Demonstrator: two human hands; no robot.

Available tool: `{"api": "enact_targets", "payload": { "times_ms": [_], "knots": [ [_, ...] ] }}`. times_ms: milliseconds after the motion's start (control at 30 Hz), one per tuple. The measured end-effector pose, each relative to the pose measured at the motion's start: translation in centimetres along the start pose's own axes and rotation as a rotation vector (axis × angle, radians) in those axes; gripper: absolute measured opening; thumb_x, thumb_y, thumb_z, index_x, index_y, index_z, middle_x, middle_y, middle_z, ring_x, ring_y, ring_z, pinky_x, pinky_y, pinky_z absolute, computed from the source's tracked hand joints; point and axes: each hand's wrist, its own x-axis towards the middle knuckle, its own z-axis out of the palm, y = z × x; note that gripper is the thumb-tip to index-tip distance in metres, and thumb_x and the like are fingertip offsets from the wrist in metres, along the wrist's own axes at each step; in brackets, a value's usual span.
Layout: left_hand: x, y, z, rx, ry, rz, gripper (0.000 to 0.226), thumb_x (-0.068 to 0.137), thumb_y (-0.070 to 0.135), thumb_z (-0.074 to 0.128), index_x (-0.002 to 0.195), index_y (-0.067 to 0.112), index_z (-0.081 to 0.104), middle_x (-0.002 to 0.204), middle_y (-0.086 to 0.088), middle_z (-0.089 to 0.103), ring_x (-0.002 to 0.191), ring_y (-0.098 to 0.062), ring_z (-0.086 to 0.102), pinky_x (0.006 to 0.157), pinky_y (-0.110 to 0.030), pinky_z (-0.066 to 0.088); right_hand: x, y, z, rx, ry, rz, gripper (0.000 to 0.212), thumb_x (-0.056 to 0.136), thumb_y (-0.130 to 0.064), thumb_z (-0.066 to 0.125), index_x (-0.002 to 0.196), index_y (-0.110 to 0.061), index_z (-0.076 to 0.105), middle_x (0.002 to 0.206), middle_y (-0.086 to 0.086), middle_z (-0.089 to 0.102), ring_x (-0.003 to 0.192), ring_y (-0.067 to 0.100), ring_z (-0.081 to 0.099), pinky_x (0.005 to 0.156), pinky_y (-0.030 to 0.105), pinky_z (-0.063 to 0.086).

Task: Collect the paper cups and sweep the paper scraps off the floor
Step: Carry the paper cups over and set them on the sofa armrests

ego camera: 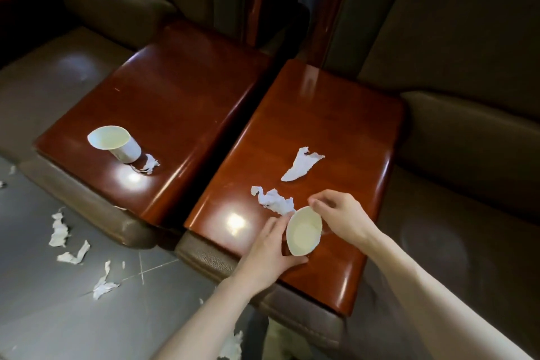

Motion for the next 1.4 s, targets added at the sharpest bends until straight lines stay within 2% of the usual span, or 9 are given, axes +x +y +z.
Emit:
{"api": "enact_targets", "payload": {
  "times_ms": [167,300,467,633,933,1067,1167,1233,1400],
  "knots": [
    [-1.0,-1.2,-3.2,-0.005,0.113,0.148,0.11,0.066,0.043,0.082,0.144,0.042,0.005,0.131,0.042,0.017,0.118,0.028,0.017,0.093,0.0,0.023,0.9,-3.8,1.9,0.324,-0.106,0.009,0.042,0.099,-0.049,0.033,0.116,-0.017,0.056,0.1,0.008,0.069,0.092,0.017,0.068,0.071,0.033,0.06],
    [-1.6,-3.2,-4.6,-0.076,0.247,0.078,0.092,0.062,0.042,0.086,0.132,0.045,0.027,0.118,0.036,0.034,0.114,0.01,0.039,0.078,0.004,0.032,1.9,-5.5,4.2,0.308,-0.217,0.006,0.041,0.101,-0.044,0.03,0.12,-0.016,0.052,0.104,0.01,0.066,0.093,0.02,0.068,0.074,0.035,0.06],
    [-1.8,-5.5,-6.2,0.058,0.375,0.076,0.109,0.065,0.045,0.082,0.142,0.04,0.005,0.137,0.01,0.029,0.119,0.003,0.026,0.097,-0.017,0.03,5.9,-4.2,5.3,-0.252,0.124,-0.077,0.045,0.101,-0.034,0.038,0.144,-0.018,0.036,0.148,0.008,0.037,0.134,0.026,0.036,0.107,0.04,0.034],
    [-1.5,-6.3,-7.8,0.198,0.422,0.053,0.107,0.069,0.048,0.078,0.144,0.039,0.002,0.144,0.007,0.031,0.126,-0.012,0.039,0.099,-0.023,0.036,8.9,-1.4,4.9,-0.525,0.012,0.026,0.057,0.102,-0.043,0.025,0.153,-0.021,0.009,0.16,0.008,0.005,0.147,0.028,0.001,0.117,0.049,0.008],
    [-0.4,-6.4,-6.9,0.301,0.545,0.038,0.116,0.055,0.047,0.086,0.141,0.025,0.012,0.124,-0.011,0.056,0.108,-0.027,0.058,0.091,-0.035,0.033,6.0,-0.9,7.9,-0.735,0.035,-0.085,0.077,0.093,-0.061,0.035,0.152,-0.02,0.006,0.152,0.014,0.026,0.139,0.032,0.027,0.104,0.044,0.036],
    [-0.5,-6.6,-6.4,0.308,0.581,0.01,0.121,0.054,0.039,0.09,0.14,0.03,0.005,0.127,-0.015,0.052,0.112,-0.033,0.054,0.092,-0.048,0.038,5.7,-1.0,9.2,-0.779,-0.051,-0.081,0.062,0.097,-0.027,0.048,0.15,-0.017,0.018,0.149,0.015,0.027,0.134,0.032,0.036,0.088,0.034,0.051],
    [-0.9,-6.8,-6.2,0.286,0.549,-0.001,0.121,0.059,0.035,0.088,0.136,0.041,-0.004,0.133,-0.013,0.046,0.12,-0.032,0.047,0.1,-0.048,0.033,6.0,-1.3,9.3,-0.605,0.061,-0.067,0.019,0.094,-0.001,0.044,0.101,-0.009,0.06,0.114,0.014,0.057,0.095,0.023,0.06,0.064,0.025,0.046],
    [-1.1,-6.8,-6.1,0.253,0.531,-0.005,0.12,0.061,0.036,0.087,0.139,0.038,-0.005,0.136,-0.012,0.045,0.123,-0.03,0.045,0.103,-0.046,0.031,5.8,-2.1,8.8,-0.326,0.185,-0.033,0.028,0.088,0.003,0.044,0.068,-0.014,0.053,0.086,0.01,0.063,0.065,0.018,0.054,0.049,0.026,0.039],
    [-0.7,-6.0,-5.7,0.117,0.572,-0.073,0.112,0.066,0.043,0.082,0.148,0.018,0.009,0.134,-0.002,0.05,0.121,-0.019,0.047,0.106,-0.035,0.022,2.3,-7.5,9.2,-0.029,0.287,-0.316,0.021,0.091,-0.005,0.052,0.08,-0.017,0.065,0.084,-0.003,0.053,0.073,0.012,0.05,0.054,0.014,0.038]
  ]
}}
